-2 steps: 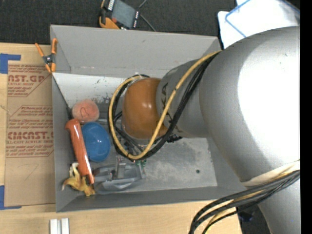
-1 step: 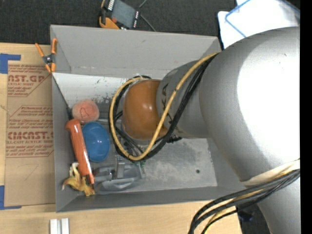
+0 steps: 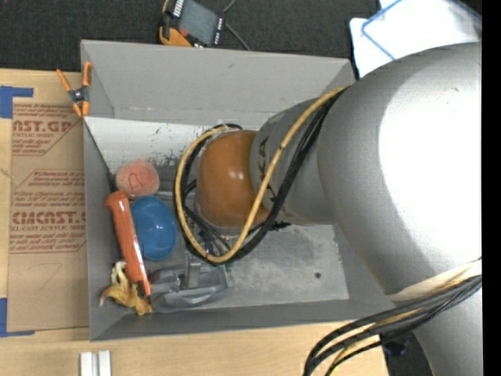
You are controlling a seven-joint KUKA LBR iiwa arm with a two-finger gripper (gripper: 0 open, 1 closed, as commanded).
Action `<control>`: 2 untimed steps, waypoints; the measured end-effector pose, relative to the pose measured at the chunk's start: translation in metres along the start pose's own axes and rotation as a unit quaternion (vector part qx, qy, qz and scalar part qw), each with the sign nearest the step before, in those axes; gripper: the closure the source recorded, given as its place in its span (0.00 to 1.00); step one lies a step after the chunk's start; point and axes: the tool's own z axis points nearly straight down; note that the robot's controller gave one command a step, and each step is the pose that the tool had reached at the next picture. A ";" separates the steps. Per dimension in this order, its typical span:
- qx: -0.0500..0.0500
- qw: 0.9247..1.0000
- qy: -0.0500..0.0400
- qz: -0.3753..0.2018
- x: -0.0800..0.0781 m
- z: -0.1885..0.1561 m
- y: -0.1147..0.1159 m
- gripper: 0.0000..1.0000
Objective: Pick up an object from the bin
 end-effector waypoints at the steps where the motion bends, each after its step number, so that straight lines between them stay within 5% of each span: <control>1: -0.004 1.000 -0.009 0.003 0.004 -0.001 -0.003 0.00; 2: 0.001 1.000 -0.002 0.000 -0.002 -0.002 0.001 0.00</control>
Offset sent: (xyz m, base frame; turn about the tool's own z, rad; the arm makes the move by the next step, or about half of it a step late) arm 0.0005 0.0021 0.0010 -0.0003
